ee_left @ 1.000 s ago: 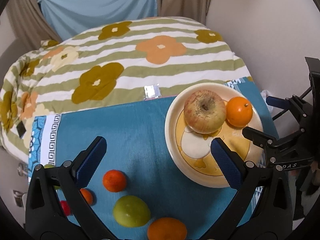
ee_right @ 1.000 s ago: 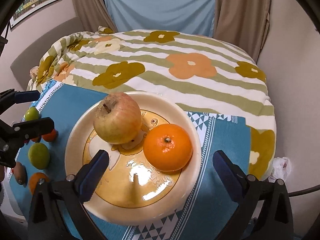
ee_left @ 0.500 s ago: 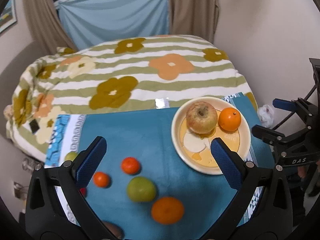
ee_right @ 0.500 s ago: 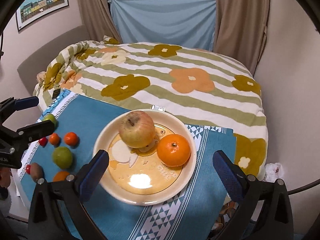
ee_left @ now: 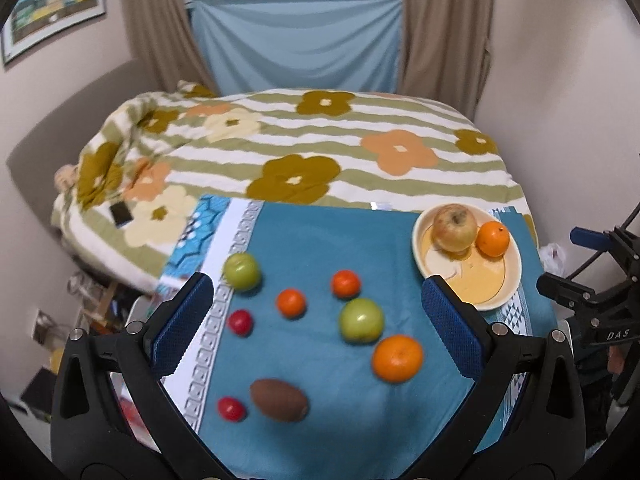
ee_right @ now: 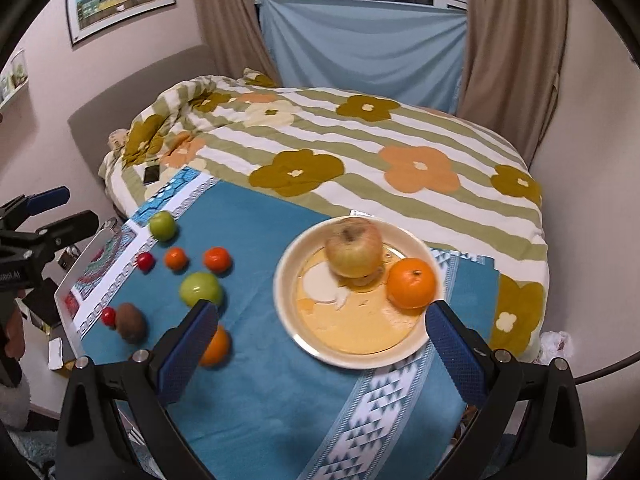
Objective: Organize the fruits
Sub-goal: 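Withdraw both open tools from the bowl back over the fruit, then grasp the brown kiwi with the left tool while the right tool grasps another large orange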
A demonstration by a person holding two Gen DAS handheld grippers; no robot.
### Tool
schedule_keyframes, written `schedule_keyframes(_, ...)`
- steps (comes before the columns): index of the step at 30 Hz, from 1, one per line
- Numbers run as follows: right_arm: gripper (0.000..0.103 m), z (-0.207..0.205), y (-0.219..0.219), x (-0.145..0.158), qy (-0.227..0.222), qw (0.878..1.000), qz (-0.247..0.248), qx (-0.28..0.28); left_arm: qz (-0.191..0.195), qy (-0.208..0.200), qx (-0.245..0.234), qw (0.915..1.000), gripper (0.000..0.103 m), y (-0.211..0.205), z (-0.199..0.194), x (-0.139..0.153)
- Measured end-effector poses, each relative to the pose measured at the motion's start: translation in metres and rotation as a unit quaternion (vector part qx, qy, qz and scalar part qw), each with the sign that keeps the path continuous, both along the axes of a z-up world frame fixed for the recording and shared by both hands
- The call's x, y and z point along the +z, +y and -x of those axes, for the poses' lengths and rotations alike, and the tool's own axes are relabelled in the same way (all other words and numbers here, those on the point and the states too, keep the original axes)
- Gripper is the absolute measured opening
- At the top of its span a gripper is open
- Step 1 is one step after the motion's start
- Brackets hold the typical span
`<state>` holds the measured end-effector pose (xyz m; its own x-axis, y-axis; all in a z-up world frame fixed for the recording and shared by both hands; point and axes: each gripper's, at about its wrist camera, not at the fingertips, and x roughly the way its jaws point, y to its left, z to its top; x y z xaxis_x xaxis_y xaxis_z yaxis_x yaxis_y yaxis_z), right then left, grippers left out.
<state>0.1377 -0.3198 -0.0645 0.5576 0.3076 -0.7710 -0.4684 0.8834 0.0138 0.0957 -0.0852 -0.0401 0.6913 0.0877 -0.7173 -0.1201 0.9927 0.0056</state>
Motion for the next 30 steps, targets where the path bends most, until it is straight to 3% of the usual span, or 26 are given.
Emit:
schedule_keyframes(6,0.103,0.025,0.022,-0.013,0.021,1.000,-0.012,0.003,0.018,0.013,0.021,0.9995,0.103,0.026,0.040,-0.015)
schedule_keyframes(14,0.103,0.052,0.041,-0.045,0.041,0.999,-0.021,0.004,0.023,0.043,0.010,0.9988,0.103,0.036,0.074,-0.066)
schedule_keyframes(18,0.103,0.057,0.048,-0.066,0.054,0.997,-0.044,0.012,0.015,0.045,-0.001,0.9989,0.103,0.033,0.078,-0.093)
schedule_keyframes(24,0.103,0.054,0.066,-0.098,0.055,0.998,-0.027,0.018,0.000,0.057,-0.026,0.9980,0.103,0.031,0.071,-0.140)
schedule_keyframes(30,0.103,0.048,0.078,-0.118,0.049,0.998,-0.021,0.020,-0.023,0.055,-0.044,0.9973,0.103,0.032,0.064,-0.163)
